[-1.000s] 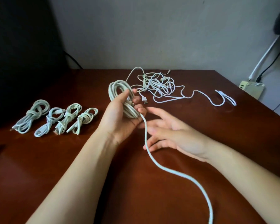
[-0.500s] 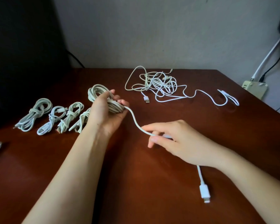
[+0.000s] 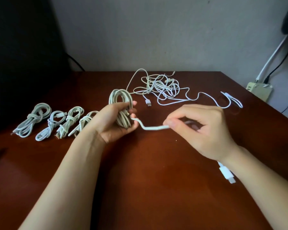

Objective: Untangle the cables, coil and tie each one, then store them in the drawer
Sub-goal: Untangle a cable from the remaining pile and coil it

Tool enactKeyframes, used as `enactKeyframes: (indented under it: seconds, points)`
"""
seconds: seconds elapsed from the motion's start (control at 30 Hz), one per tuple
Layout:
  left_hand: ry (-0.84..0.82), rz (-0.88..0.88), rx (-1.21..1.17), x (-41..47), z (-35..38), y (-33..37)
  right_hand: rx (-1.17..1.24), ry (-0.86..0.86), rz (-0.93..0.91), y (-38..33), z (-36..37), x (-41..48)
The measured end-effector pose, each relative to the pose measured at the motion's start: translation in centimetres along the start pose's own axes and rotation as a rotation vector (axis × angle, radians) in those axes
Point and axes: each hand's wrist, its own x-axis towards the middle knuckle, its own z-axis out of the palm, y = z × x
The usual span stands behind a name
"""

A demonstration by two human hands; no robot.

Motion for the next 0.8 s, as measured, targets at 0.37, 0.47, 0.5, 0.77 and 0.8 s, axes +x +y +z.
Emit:
enactKeyframes:
  seconds: [0.37,0.47,0.5,0.77,0.8]
  points:
    - [-0.268,-0.091,0.0,-1.3,2.4,-0.9,0.501,-0.076,0.358,-1.5,0.5,0.1]
    - [-0.405,-0.18,0.072,-1.7,3.0,-1.5,0.358,0.135,0.442,-0.5,0.7,0.5]
    - [-0.451,-0.22,0.094,-1.8,3.2,-1.9,0.336,0.167,0.465,-0.3,0.6,0.6]
    - [-0.644,-0.359,0.412,-2.1,4.0,-3.9,0.103,-0.073,0.52,0.1,0.0,0.6]
    - [-0.652,-0.367,0.454,-2.2,3.9,-3.9,0.098,-0.103,0.51,0.0,-0.1,0.5]
